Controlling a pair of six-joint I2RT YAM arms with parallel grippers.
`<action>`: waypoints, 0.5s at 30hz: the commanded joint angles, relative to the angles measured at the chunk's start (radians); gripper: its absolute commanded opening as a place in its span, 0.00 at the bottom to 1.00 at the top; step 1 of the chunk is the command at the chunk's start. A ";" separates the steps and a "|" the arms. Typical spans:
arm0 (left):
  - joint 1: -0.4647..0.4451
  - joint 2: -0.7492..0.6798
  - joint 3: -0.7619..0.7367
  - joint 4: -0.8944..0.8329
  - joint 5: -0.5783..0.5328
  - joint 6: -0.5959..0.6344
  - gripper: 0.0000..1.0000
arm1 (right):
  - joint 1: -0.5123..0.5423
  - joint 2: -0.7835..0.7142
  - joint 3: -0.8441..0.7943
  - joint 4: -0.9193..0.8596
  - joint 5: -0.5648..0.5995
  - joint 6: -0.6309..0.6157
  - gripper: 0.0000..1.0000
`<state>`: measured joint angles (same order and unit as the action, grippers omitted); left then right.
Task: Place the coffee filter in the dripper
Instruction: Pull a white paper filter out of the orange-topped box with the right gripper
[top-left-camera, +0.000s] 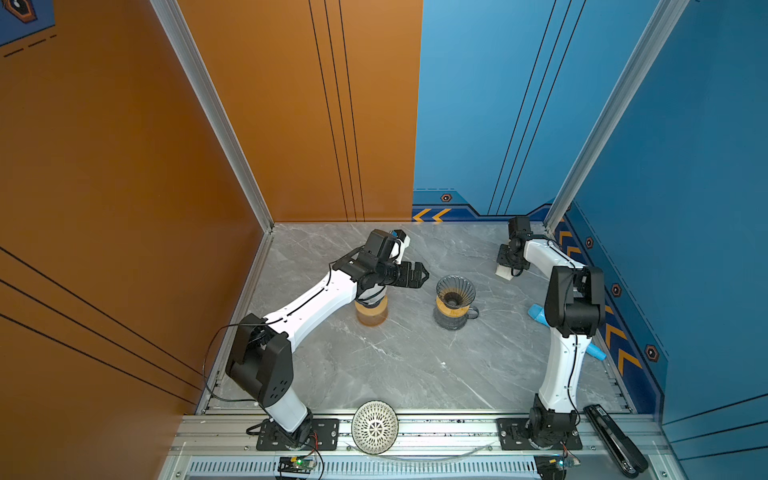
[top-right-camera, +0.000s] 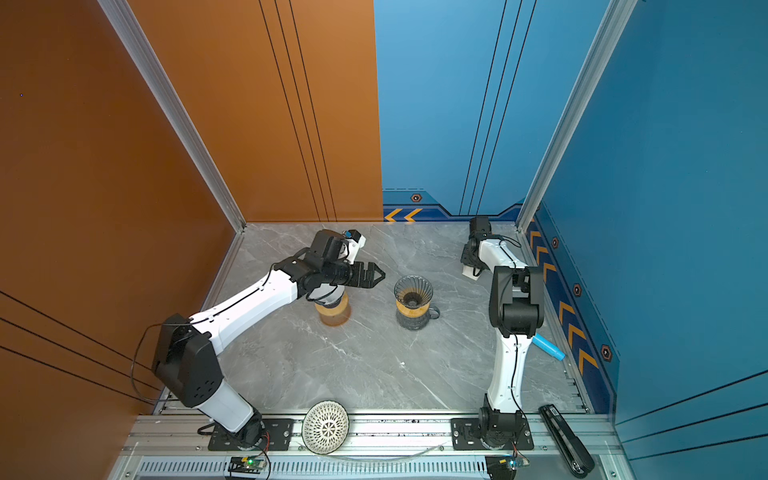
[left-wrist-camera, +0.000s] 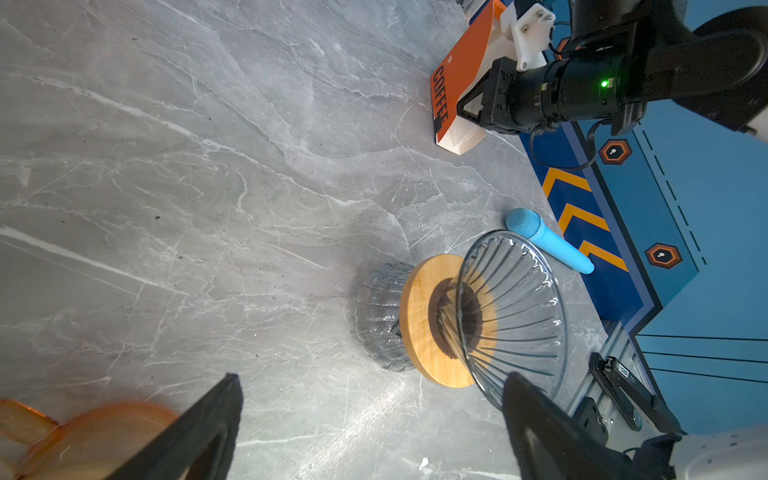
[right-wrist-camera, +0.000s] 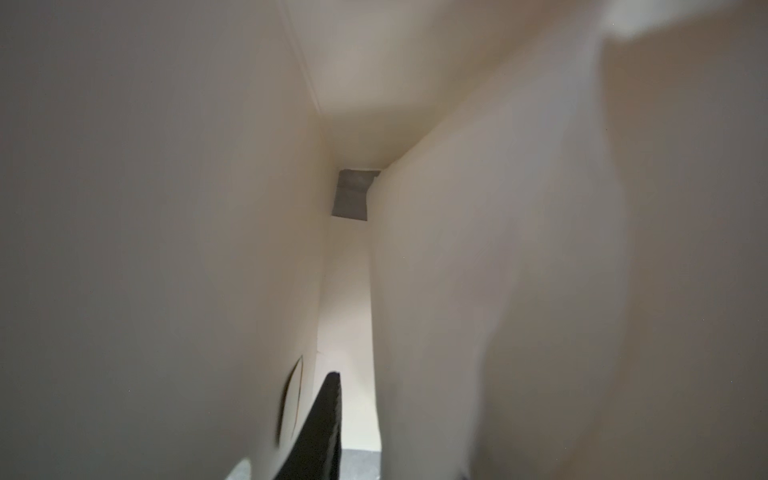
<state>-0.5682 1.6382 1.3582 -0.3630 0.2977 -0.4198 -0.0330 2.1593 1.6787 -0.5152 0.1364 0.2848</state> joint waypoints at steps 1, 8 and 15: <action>0.007 0.015 0.033 -0.027 0.021 -0.010 0.98 | -0.004 0.016 0.045 -0.009 0.026 -0.009 0.23; 0.024 0.009 0.036 -0.037 0.020 -0.013 0.98 | -0.004 0.060 0.080 -0.008 0.051 -0.014 0.19; 0.026 0.015 0.038 -0.048 0.024 -0.015 0.98 | -0.005 0.090 0.106 -0.009 0.070 -0.016 0.15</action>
<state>-0.5480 1.6493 1.3685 -0.3862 0.2993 -0.4206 -0.0330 2.2318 1.7542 -0.5137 0.1661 0.2840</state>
